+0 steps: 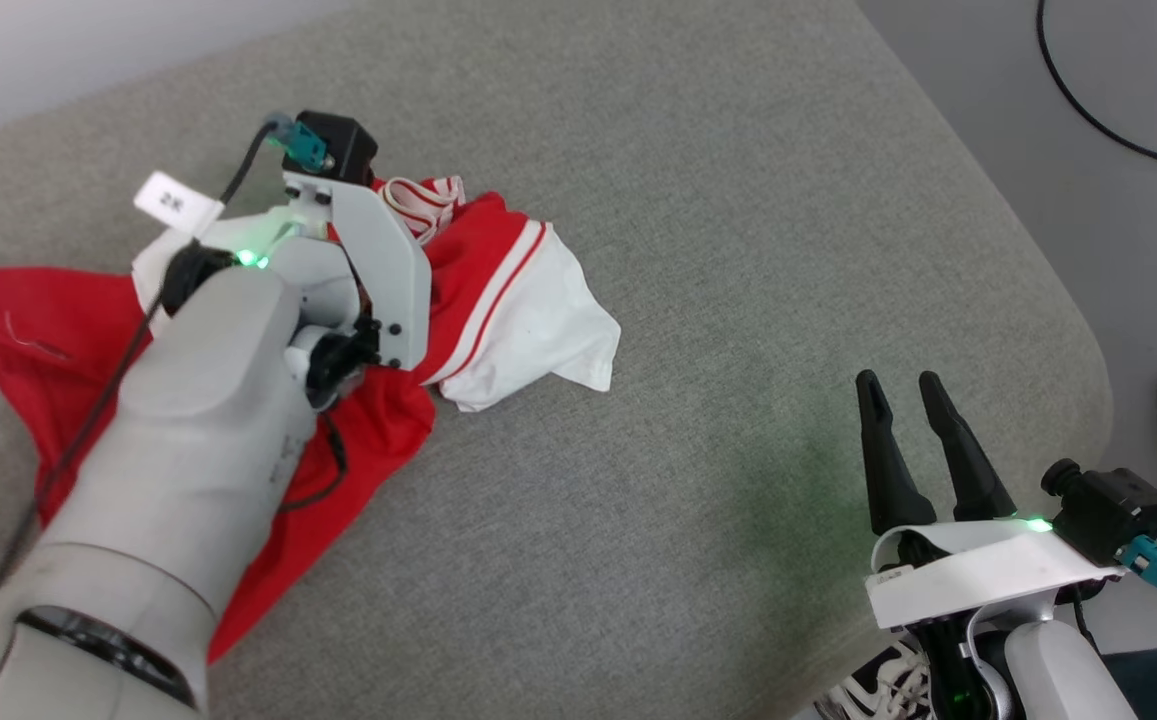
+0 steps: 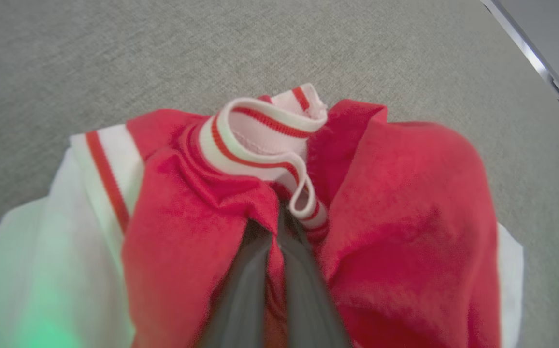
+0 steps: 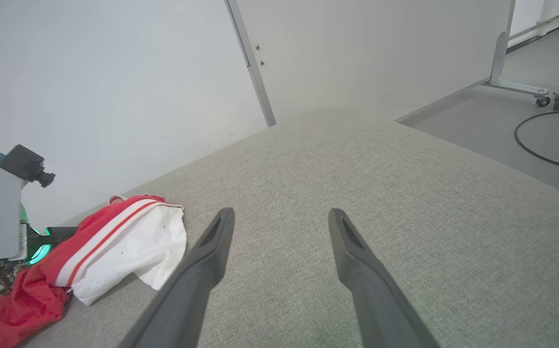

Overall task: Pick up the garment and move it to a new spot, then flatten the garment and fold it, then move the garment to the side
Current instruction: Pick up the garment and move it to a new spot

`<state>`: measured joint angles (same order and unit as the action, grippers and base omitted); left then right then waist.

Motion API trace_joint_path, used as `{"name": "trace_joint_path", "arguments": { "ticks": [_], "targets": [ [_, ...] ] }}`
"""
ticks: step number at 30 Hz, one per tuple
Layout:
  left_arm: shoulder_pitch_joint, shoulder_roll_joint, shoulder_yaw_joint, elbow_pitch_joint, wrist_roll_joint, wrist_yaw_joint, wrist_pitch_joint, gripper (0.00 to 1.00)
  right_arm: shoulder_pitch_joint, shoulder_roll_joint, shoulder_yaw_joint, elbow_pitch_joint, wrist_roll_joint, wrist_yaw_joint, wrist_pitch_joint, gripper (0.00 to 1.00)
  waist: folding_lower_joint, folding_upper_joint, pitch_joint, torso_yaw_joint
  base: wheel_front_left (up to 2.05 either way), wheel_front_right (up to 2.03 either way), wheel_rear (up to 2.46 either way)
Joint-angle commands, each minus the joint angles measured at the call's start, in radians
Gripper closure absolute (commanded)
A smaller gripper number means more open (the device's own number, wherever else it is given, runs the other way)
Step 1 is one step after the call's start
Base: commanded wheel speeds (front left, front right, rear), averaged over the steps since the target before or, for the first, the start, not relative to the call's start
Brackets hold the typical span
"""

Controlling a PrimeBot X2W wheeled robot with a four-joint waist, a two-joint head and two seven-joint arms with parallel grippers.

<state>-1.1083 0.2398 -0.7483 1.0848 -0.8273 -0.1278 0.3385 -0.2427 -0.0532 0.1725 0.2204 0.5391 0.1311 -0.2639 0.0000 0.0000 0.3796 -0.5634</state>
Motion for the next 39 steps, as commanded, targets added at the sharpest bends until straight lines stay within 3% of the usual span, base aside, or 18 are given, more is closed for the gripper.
{"name": "trace_joint_path", "arguments": {
  "ticks": [1,5,7,10,11,15,21,26,30,34,39],
  "targets": [
    [0.049,0.010,-0.050,0.010,0.002,-0.003,0.044,1.00,-0.005,0.004,0.007,-0.006,0.005,-0.001,0.000,0.00,0.0000,0.0000,0.028,-0.017,0.00,0.00,0.00],
    [0.057,0.040,-0.111,-0.004,-0.006,-0.001,0.055,1.00,-0.023,0.004,0.021,-0.012,0.000,-0.001,0.000,0.00,0.0000,0.0000,0.036,-0.017,0.00,0.00,0.00],
    [0.057,0.055,-0.129,-0.022,-0.023,-0.001,0.036,0.82,-0.033,0.003,0.034,-0.009,-0.009,-0.001,0.000,0.00,0.0000,0.0000,0.031,-0.016,0.00,0.00,0.00],
    [0.042,0.081,-0.132,-0.038,-0.046,-0.001,-0.025,0.08,-0.045,0.003,0.059,0.004,-0.021,-0.001,0.000,0.00,0.0000,0.0000,0.007,-0.013,0.00,0.00,0.00],
    [0.030,0.080,-0.138,-0.040,-0.040,-0.001,-0.052,0.00,-0.047,0.002,0.053,0.008,-0.032,-0.001,-0.001,0.00,0.0000,0.0000,-0.004,0.002,0.00,0.00,0.00],
    [-0.003,0.031,-0.135,-0.080,-0.085,-0.002,-0.136,0.00,-0.050,0.003,0.038,0.030,-0.085,-0.001,0.000,0.00,0.0000,0.0000,-0.053,0.089,0.00,0.00,0.00],
    [0.001,0.006,-0.162,-0.171,-0.140,-0.002,-0.281,0.00,-0.038,0.001,0.007,0.067,-0.182,-0.001,-0.001,0.00,0.0000,0.0000,-0.139,0.243,0.00,0.00,0.00],
    [0.070,0.014,-0.184,-0.229,-0.196,-0.003,-0.386,0.00,-0.017,0.001,-0.032,0.101,-0.256,-0.001,0.000,0.00,0.0000,0.0000,-0.202,0.363,0.00,0.00,0.00],
    [0.138,0.036,-0.202,-0.248,-0.210,-0.003,-0.461,0.00,0.000,-0.002,-0.055,0.119,-0.292,-0.001,0.000,0.00,0.0000,0.0000,-0.231,0.420,0.00,0.00,0.00],
    [0.243,0.046,-0.215,-0.244,-0.229,-0.003,-0.557,0.00,0.022,-0.030,-0.094,0.132,-0.313,-0.001,-0.001,0.00,0.0000,0.0000,-0.262,0.496,0.00,0.00,0.00],
    [0.374,0.073,-0.184,-0.261,-0.273,-0.002,-0.599,0.00,0.067,-0.067,-0.150,0.140,-0.320,-0.001,0.000,0.00,0.0000,0.0000,-0.299,0.581,0.00,0.00,0.00]
  ]
}}
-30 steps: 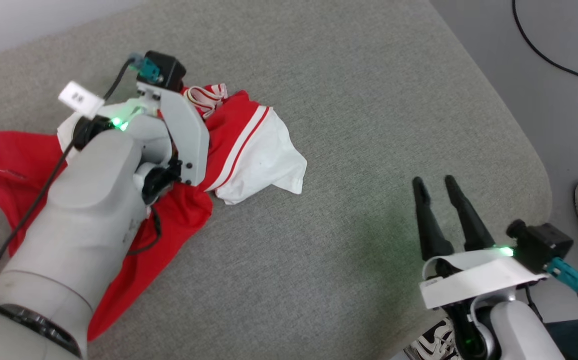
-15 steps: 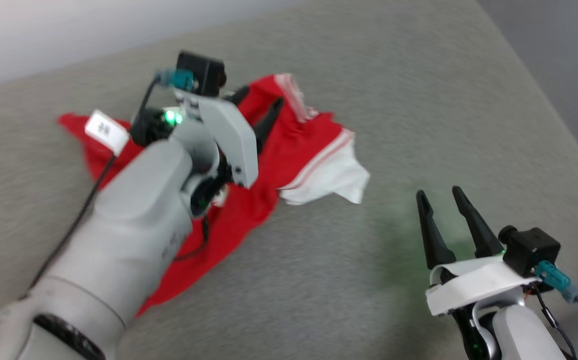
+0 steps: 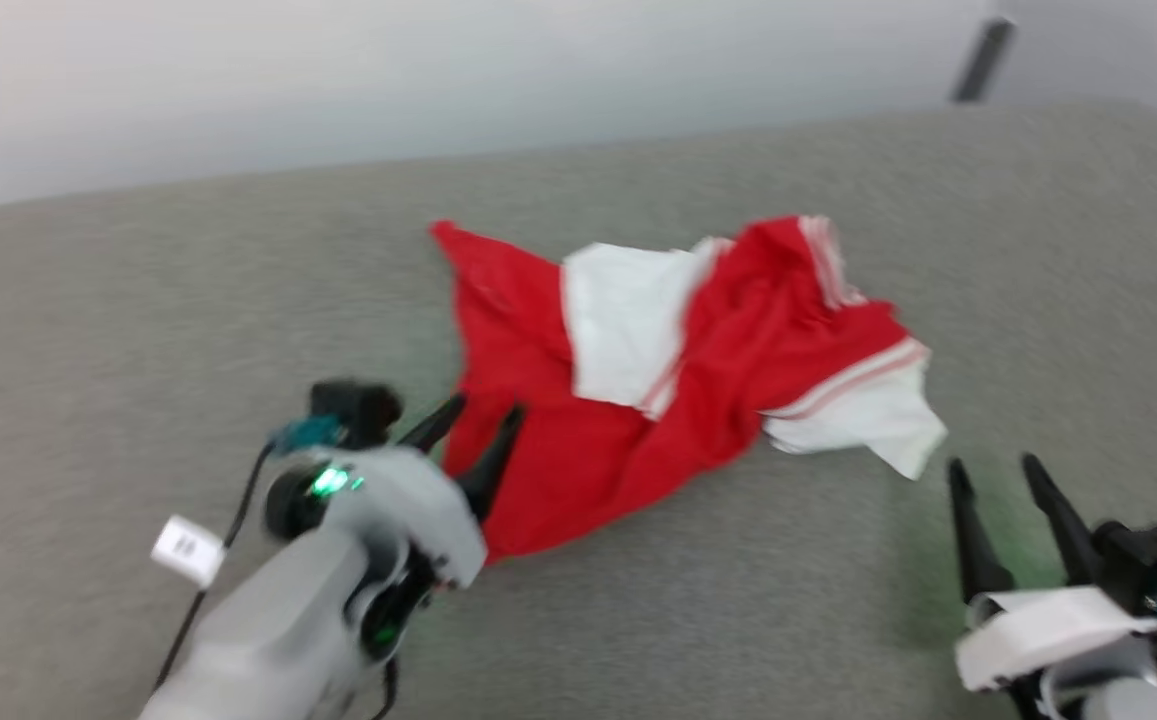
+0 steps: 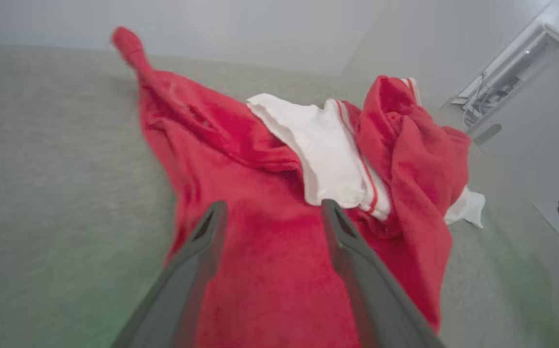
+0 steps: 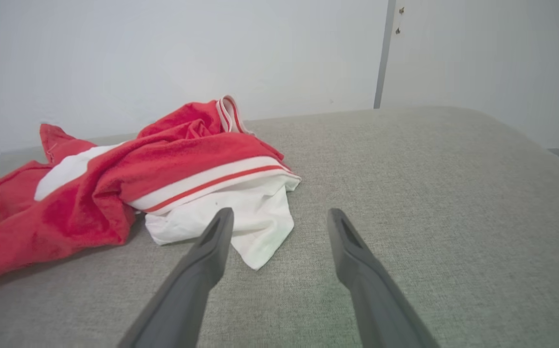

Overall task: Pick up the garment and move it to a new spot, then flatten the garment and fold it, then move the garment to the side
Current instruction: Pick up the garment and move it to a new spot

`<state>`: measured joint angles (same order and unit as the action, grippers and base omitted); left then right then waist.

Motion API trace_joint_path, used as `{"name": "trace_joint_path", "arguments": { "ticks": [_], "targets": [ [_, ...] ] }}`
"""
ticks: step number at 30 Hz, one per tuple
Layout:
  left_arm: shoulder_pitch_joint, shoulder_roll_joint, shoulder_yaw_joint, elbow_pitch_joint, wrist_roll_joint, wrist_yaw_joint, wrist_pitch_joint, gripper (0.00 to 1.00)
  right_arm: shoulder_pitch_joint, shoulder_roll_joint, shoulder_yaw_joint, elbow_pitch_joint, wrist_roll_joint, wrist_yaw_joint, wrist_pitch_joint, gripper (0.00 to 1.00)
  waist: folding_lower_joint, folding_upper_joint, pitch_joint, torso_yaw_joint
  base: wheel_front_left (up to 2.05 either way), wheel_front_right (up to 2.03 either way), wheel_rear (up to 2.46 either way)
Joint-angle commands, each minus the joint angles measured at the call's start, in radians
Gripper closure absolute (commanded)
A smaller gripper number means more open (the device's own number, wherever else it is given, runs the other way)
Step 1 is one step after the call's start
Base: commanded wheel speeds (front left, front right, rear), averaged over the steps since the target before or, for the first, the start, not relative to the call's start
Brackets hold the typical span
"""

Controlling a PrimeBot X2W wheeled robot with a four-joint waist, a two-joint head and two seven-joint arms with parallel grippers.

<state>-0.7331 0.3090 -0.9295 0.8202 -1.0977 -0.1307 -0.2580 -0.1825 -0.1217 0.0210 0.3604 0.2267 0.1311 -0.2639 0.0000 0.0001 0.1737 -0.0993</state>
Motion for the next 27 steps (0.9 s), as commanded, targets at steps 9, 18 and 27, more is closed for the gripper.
{"name": "trace_joint_path", "arguments": {
  "ticks": [9,18,27],
  "targets": [
    [0.219,0.076,0.266,-0.125,0.180,0.011,-0.006,0.00,0.089,-0.059,-0.050,0.000,0.007,-0.001,0.000,0.00,0.0000,-0.0001,-0.152,0.201,0.00,0.00,0.00],
    [0.498,0.109,0.566,-0.395,0.454,0.073,-0.006,0.00,0.137,-0.089,-0.078,-0.022,0.019,-0.001,0.000,0.00,0.0000,-0.0001,-0.193,0.181,0.00,0.00,0.00],
    [0.713,0.059,0.774,-0.607,0.702,0.080,-0.006,0.00,0.140,-0.079,-0.095,-0.074,0.022,-0.001,0.000,0.00,0.0000,-0.0001,-0.202,0.130,0.00,0.00,0.00]
  ]
}}
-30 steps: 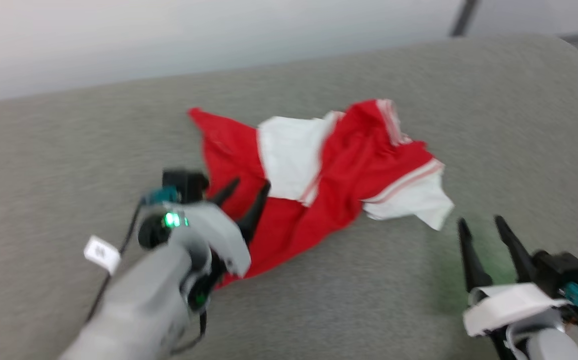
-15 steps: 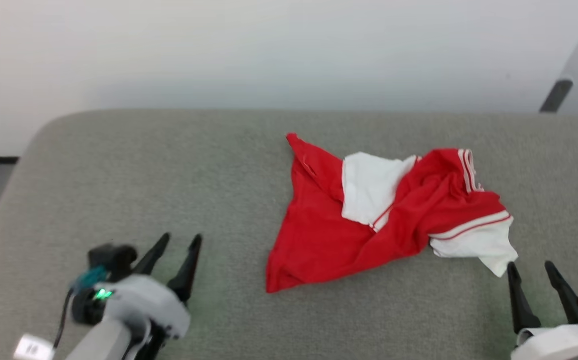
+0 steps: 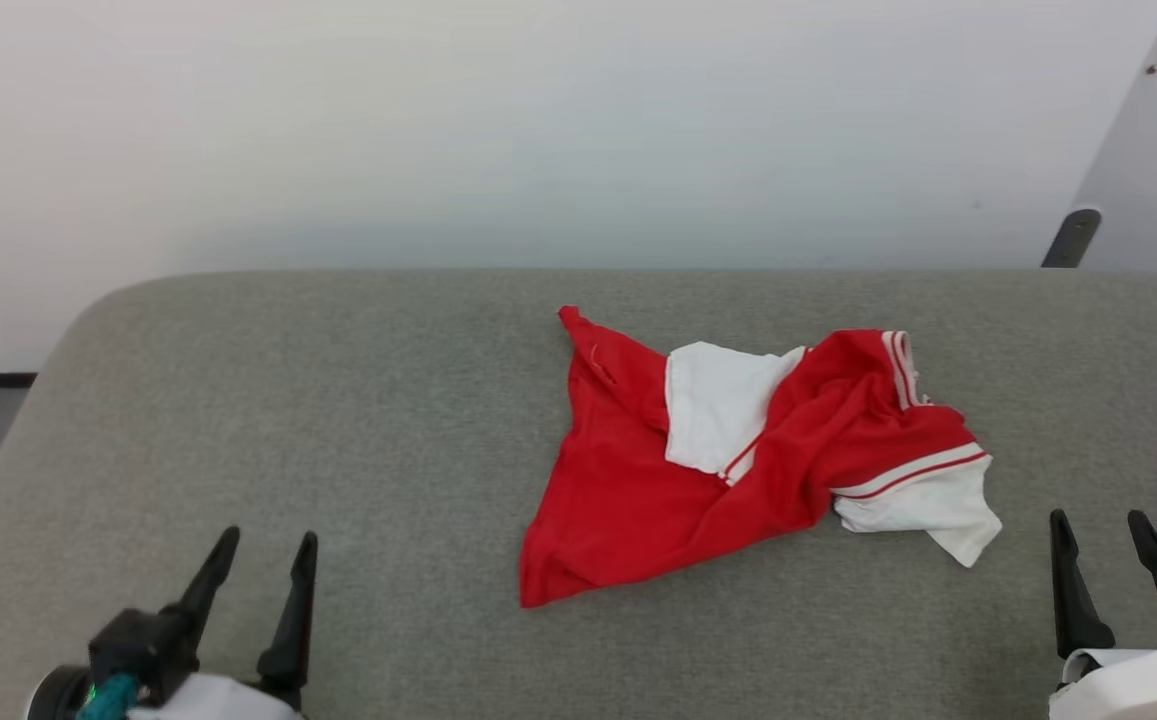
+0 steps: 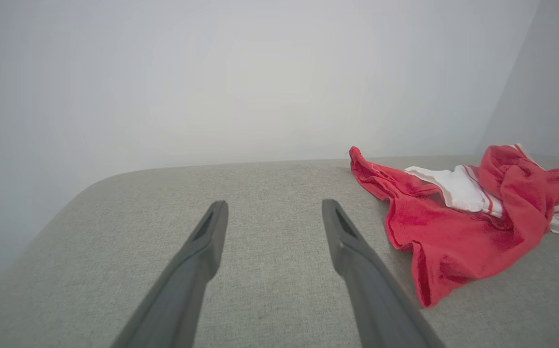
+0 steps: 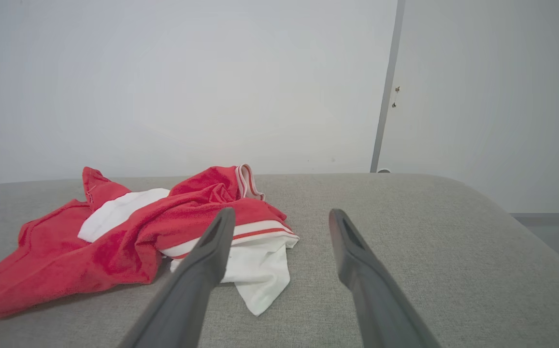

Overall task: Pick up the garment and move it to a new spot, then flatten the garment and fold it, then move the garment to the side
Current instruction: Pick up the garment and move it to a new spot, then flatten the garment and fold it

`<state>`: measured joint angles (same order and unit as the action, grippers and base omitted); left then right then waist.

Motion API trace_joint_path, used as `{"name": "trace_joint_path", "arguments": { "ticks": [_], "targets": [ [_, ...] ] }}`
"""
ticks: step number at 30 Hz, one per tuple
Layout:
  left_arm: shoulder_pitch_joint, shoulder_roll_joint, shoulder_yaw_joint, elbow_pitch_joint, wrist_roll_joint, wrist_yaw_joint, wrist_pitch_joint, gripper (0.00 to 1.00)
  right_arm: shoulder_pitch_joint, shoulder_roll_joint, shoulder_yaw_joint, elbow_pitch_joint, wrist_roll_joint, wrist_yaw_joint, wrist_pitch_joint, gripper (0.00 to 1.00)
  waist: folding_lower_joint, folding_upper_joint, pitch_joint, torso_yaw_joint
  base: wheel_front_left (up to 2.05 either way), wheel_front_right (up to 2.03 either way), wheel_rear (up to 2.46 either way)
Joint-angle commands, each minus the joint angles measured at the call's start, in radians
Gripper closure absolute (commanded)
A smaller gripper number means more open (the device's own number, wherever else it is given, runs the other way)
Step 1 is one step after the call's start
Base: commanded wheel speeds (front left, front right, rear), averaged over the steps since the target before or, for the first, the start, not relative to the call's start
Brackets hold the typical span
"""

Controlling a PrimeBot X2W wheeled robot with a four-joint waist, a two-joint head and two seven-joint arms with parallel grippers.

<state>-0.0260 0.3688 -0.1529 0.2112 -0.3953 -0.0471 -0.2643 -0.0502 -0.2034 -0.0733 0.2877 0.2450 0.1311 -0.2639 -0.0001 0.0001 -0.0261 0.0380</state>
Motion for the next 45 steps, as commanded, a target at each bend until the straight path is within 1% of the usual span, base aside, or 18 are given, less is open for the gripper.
{"name": "trace_joint_path", "arguments": {
  "ticks": [1,4,8,16,18,21,24,27,30,32,34,36,38,39,41,45],
  "targets": [
    [0.018,-0.007,0.013,-0.007,0.016,-0.006,0.000,0.00,0.009,0.004,-0.001,-0.008,0.004,-0.001,0.000,0.00,0.0001,-0.0001,-0.001,-0.011,0.00,0.00,0.00],
    [0.039,-0.029,0.047,-0.023,0.051,-0.016,0.000,0.00,0.015,0.011,-0.001,-0.023,0.002,-0.001,0.000,0.00,0.0001,-0.0001,0.002,-0.021,0.00,0.00,0.00],
    [0.051,-0.053,0.069,-0.019,0.089,-0.033,0.000,0.00,0.024,0.017,-0.001,-0.024,0.000,-0.001,0.000,0.00,0.0001,-0.0001,0.006,-0.028,0.00,0.00,0.00],
    [0.056,-0.094,0.105,-0.015,0.129,-0.060,0.000,0.00,0.019,0.020,-0.001,-0.021,-0.003,-0.001,0.000,0.00,0.0001,-0.0001,0.009,-0.033,0.00,0.00,0.00],
    [0.055,-0.104,0.110,-0.014,0.124,-0.063,0.000,0.00,0.015,0.022,0.002,-0.021,-0.004,-0.001,0.000,0.00,0.0001,-0.0001,0.010,-0.037,0.00,0.00,0.00],
    [0.024,-0.101,0.093,0.005,0.097,-0.074,0.000,0.00,-0.001,0.030,0.011,-0.024,-0.004,-0.001,0.000,0.00,0.0001,-0.0001,0.019,-0.047,0.00,0.00,0.00],
    [-0.059,-0.064,0.047,0.031,0.078,-0.082,0.024,0.00,-0.011,0.043,0.026,-0.030,-0.006,-0.001,0.000,0.00,0.0001,-0.0001,0.035,-0.065,0.00,0.00,0.00],
    [-0.180,-0.030,-0.026,0.050,0.039,-0.083,0.104,0.00,-0.028,0.059,0.035,-0.037,-0.003,-0.001,0.000,0.00,0.0001,-0.0001,0.065,-0.091,0.00,0.00,0.00],
    [-0.325,0.001,-0.111,0.081,-0.055,-0.084,0.240,0.00,-0.045,0.079,0.040,-0.045,-0.003,-0.001,0.000,0.00,0.0001,-0.0001,0.104,-0.126,0.00,0.00,0.00],
    [-0.412,0.012,-0.178,0.114,-0.143,-0.084,0.377,0.00,-0.061,0.091,0.047,-0.048,-0.003,-0.001,0.000,0.00,0.0001,-0.0001,0.135,-0.156,0.00,0.00,0.00],
    [-0.508,0.015,-0.229,0.137,-0.258,-0.084,0.500,0.00,-0.077,0.104,0.048,-0.051,0.000,-0.001,0.000,0.00,0.0001,-0.0001,0.164,-0.184,0.00,0.00,0.00],
    [-0.577,0.029,-0.271,0.168,-0.372,-0.084,0.649,0.00,-0.092,0.114,0.055,-0.050,0.001,-0.001,0.000,0.00,0.0001,-0.0001,0.195,-0.216,0.00,0.00,0.00],
    [-0.651,0.040,-0.286,0.204,-0.460,-0.084,0.758,0.00,-0.109,0.126,0.055,-0.050,0.005,-0.001,0.000,0.00,0.0001,-0.0001,0.223,-0.243,0.00,0.00,0.00],
    [-0.651,0.040,-0.286,0.204,-0.460,-0.084,0.758,0.00,-0.109,0.126,0.055,-0.050,0.005,-0.001,0.000,0.00,0.0001,-0.0001,0.223,-0.243,0.00,0.00,0.00],
    [-0.703,0.035,-0.306,0.240,-0.523,-0.084,0.851,0.00,-0.119,0.134,0.061,-0.050,0.007,-0.001,0.000,0.00,0.0001,-0.0001,0.246,-0.270,0.00,0.00,0.00],
    [-0.768,0.042,-0.340,0.294,-0.598,-0.084,0.950,0.00,-0.139,0.145,0.062,-0.050,0.015,-0.001,0.000,0.00,0.0001,-0.0001,0.281,-0.316,0.00,0.00,0.00]
  ]
}}
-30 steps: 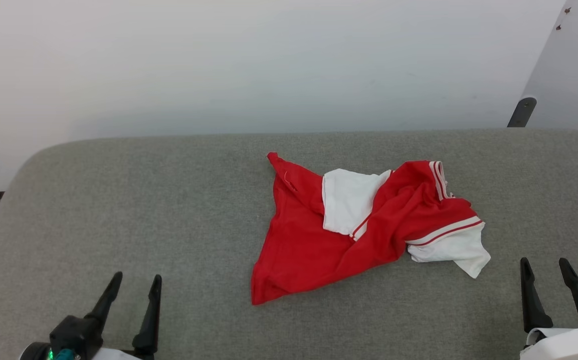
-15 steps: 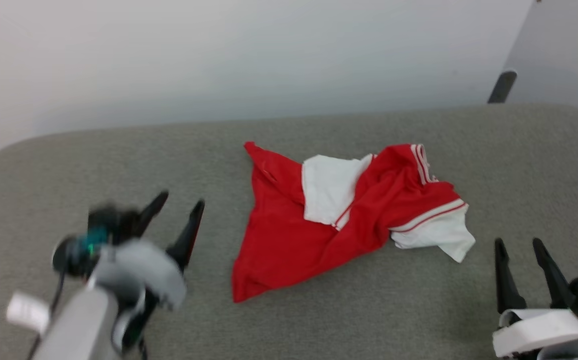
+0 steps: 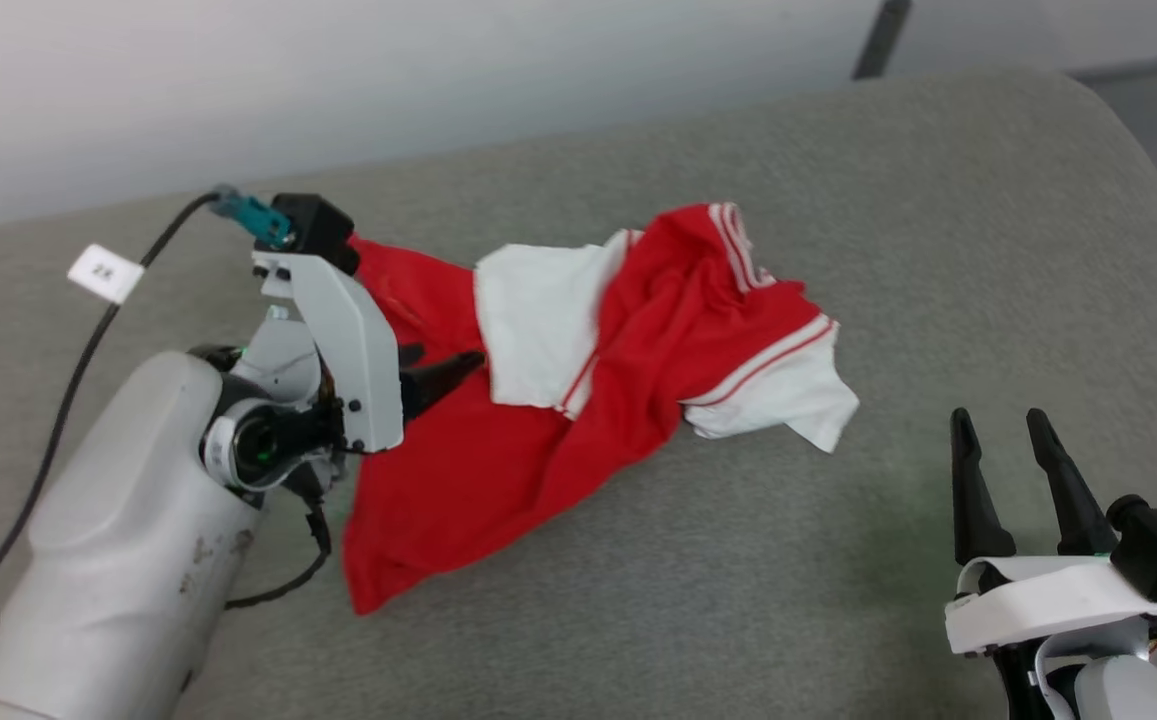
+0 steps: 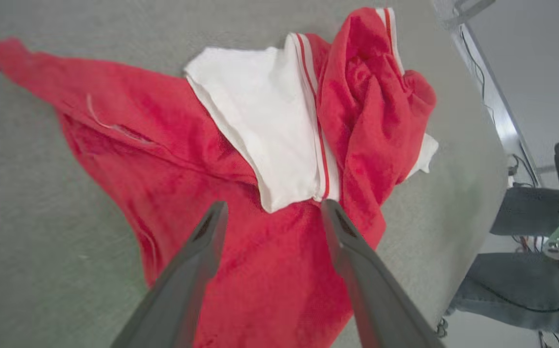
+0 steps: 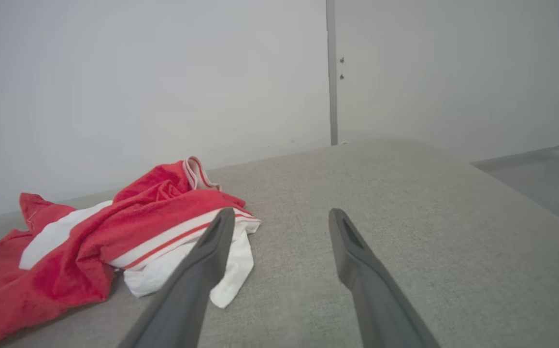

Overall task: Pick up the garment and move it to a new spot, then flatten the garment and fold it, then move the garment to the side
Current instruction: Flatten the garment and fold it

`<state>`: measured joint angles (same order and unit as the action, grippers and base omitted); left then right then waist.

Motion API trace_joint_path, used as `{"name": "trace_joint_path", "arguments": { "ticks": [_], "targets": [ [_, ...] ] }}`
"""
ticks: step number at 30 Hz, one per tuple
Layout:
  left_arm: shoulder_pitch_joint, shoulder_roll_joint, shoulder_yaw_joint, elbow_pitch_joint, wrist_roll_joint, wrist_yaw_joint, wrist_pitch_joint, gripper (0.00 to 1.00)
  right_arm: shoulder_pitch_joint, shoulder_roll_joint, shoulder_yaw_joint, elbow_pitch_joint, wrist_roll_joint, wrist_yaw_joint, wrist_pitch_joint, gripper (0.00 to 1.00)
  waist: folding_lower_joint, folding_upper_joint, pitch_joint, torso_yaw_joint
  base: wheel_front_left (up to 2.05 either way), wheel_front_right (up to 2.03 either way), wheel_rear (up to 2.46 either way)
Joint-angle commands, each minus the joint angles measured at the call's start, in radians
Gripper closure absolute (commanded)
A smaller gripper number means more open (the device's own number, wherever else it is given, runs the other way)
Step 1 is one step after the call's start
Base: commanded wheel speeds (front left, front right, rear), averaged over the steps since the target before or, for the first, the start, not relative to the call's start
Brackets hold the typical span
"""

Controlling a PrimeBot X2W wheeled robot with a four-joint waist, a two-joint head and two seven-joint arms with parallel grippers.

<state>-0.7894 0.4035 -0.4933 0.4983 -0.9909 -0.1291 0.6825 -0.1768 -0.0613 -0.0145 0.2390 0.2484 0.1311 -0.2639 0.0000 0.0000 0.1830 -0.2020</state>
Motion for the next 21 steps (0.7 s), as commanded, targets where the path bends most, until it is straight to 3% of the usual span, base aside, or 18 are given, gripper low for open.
{"name": "trace_joint_path", "arguments": {
  "ticks": [1,6,17,19,21],
  "targets": [
    [-0.012,0.008,-0.015,0.019,-0.012,-0.002,0.023,0.00,-0.015,0.004,0.000,-0.002,0.012,-0.001,0.000,0.00,0.0000,0.0000,0.077,-0.083,0.00,0.00,0.00],
    [-0.021,0.026,-0.068,0.047,-0.058,-0.002,0.068,0.00,-0.025,0.010,0.000,-0.004,0.017,-0.001,0.000,0.00,0.0000,0.0000,0.094,-0.111,0.00,0.00,0.00],
    [-0.045,0.045,-0.127,0.087,-0.112,-0.002,0.012,0.00,-0.039,0.011,0.020,0.001,0.044,-0.001,0.000,0.00,0.0000,0.0000,0.097,-0.116,0.00,0.00,0.00],
    [-0.051,0.048,-0.139,0.088,-0.115,-0.002,0.001,0.16,-0.038,0.011,0.022,0.003,0.043,-0.001,0.000,0.00,0.0000,0.0000,0.094,-0.114,0.00,0.00,0.00],
    [-0.056,0.047,-0.150,0.095,-0.118,-0.002,-0.009,0.23,-0.036,0.011,0.025,0.005,0.045,-0.001,0.000,0.00,0.0000,0.0000,0.091,-0.111,0.00,0.00,0.00]
  ]
}}
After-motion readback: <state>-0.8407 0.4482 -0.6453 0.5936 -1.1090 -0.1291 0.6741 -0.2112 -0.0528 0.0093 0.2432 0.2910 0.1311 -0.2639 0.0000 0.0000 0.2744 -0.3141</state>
